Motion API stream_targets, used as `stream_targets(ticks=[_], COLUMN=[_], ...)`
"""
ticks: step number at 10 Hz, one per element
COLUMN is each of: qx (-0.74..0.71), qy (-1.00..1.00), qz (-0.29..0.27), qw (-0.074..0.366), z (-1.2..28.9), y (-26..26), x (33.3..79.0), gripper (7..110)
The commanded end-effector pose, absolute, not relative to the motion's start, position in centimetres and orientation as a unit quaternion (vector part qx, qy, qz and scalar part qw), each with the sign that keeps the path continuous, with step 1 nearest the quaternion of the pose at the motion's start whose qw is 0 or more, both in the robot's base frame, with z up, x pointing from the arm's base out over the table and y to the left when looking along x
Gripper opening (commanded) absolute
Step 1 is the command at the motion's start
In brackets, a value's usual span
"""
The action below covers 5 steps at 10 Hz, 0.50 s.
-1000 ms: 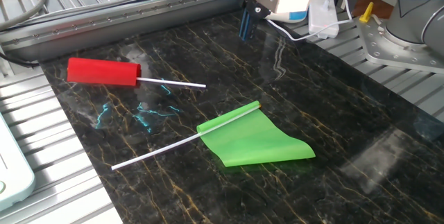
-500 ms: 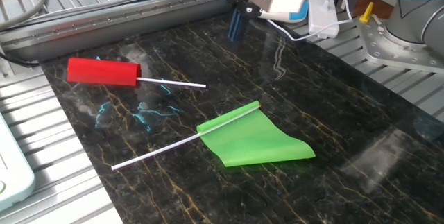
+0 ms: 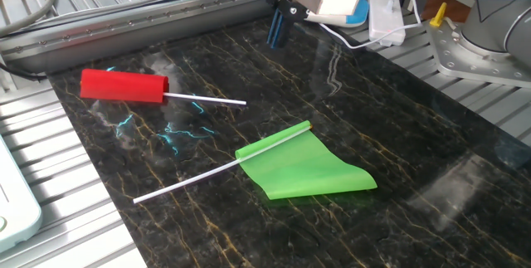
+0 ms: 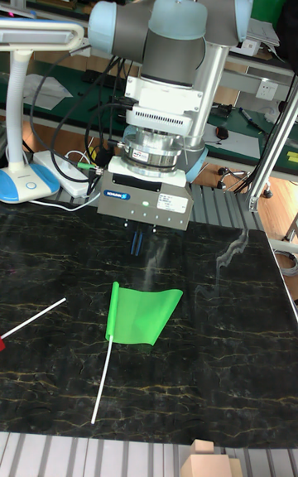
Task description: Wave the flag
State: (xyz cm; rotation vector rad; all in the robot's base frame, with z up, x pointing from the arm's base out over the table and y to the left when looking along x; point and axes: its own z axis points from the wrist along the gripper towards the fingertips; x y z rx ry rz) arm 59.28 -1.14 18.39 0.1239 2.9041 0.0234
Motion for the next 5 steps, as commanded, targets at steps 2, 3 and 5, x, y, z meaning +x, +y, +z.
stream_targets(ticks=[2,3,5], qx=[0.041,0.043,0.045], qy=[0.993,0.993,0.993], qz=[0.009,0.009,0.009], qw=[0.108,0.106,0.107], z=[18.41,18.39,18.40], y=[-1.17,-1.17,-1.17], x=[58.82,58.74,58.78], gripper=[7,7,7])
